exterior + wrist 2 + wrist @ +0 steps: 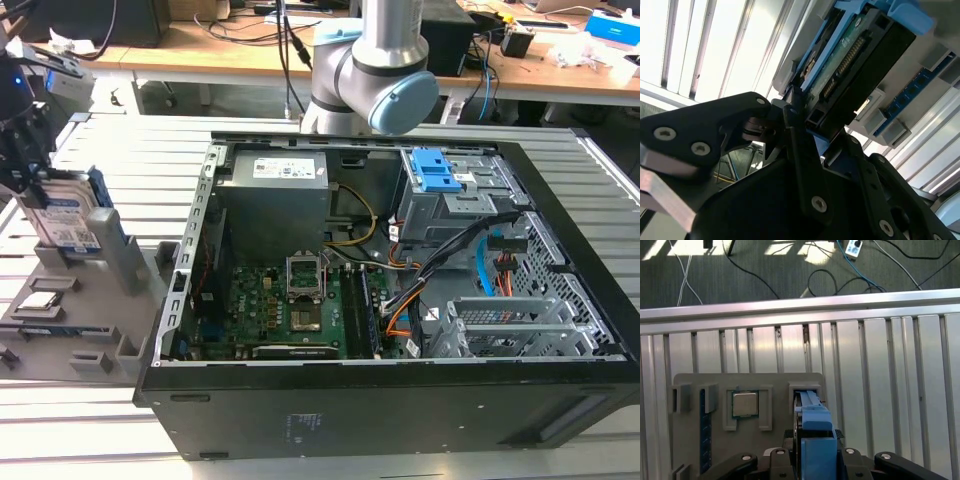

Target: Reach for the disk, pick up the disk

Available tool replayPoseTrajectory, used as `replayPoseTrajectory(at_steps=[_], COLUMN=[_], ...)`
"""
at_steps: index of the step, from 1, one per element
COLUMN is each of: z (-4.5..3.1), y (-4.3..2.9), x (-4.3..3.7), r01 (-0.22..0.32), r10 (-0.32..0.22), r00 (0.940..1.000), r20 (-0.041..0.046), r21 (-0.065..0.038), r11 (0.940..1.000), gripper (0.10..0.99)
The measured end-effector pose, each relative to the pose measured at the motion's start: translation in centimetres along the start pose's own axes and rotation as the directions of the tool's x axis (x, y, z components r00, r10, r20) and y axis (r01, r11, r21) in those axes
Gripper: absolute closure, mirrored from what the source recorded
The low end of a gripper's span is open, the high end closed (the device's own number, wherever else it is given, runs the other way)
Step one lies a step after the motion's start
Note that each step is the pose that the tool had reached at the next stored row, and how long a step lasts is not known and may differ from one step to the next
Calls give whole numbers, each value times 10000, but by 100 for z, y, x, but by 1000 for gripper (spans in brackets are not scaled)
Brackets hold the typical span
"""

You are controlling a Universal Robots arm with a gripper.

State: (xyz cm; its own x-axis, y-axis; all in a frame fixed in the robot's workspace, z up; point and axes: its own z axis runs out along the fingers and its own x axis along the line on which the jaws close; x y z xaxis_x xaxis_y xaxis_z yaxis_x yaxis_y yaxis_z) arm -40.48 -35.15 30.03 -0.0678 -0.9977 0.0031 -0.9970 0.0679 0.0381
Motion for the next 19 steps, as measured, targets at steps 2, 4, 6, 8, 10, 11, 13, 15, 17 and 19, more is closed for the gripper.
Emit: replayPoseTrajectory(at_steps=[2, 4, 6, 8, 10, 11, 13, 15, 17, 19], z=[-47, -97, -157, -221, -296, -318, -376, -412, -486, -548], y=[2, 4, 6, 8, 10, 11, 12, 12, 14, 15], x=[0, -1, -2, -4, -7, -8, -11, -14, -19, -22], r01=[-1, 0, -1, -1, 0, -1, -1, -1, -2, -1], r10=[1, 0, 1, 1, 0, 1, 1, 1, 2, 1], r00=[10000, 10000, 10000, 10000, 10000, 10000, 10000, 10000, 10000, 10000], r20=[-1, -2, -5, -6, -8, -8, -12, -15, -25, -30], r21=[0, 0, 0, -1, -2, -3, -5, -6, -10, -13], r11=[10000, 10000, 10000, 10000, 10000, 10000, 10000, 10000, 10000, 10000], gripper=[722, 722, 722, 722, 722, 722, 722, 722, 722, 722])
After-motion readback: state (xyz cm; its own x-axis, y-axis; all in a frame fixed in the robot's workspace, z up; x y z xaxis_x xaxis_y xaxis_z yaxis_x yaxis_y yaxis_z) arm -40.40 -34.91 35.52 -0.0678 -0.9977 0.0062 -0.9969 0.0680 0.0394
